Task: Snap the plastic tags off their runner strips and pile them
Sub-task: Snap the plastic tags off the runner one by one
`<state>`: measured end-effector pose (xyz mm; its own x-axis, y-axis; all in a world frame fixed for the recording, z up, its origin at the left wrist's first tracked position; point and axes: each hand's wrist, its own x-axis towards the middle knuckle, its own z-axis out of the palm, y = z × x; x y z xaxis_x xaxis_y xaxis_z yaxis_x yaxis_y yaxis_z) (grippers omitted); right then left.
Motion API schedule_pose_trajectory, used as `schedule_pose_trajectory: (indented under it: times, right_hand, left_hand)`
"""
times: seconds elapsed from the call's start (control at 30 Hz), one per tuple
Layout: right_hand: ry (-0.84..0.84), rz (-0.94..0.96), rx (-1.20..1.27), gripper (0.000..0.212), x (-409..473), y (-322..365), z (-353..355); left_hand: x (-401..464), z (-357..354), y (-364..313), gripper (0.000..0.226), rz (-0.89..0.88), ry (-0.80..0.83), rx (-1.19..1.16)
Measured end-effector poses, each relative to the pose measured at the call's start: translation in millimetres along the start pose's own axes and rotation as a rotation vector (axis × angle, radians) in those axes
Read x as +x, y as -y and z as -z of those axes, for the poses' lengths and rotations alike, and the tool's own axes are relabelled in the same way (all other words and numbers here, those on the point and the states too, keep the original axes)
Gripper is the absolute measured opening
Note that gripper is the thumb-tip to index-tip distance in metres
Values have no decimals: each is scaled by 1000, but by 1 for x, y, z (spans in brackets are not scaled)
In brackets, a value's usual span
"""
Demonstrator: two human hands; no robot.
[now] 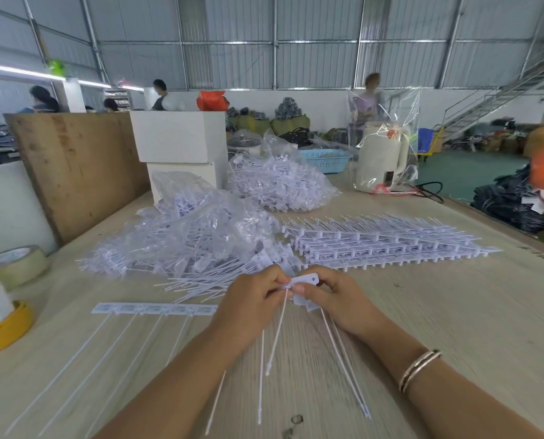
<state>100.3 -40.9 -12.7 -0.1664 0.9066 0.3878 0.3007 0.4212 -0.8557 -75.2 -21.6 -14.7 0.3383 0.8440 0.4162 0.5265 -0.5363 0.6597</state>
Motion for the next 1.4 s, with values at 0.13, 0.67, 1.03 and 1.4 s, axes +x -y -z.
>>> schedule_pose_trajectory:
  times: [0.13,0.67,1.03,1.4]
  right_hand:
    - [-7,29,-15,15,-1,2,0]
    - [-205,-93,339,23,1,3,6]
    - [87,-82,-540,22,6,-12,-5]
    - [87,-73,-220,32,1,3,-11]
  left_hand:
    - [0,0,-1,10,18,-6,-36]
    - [3,3,-12,12,164,-75,-453]
    - [-4,5,-9,26,27,-100,316]
    - [-8,1,-21,15,-142,-74,394]
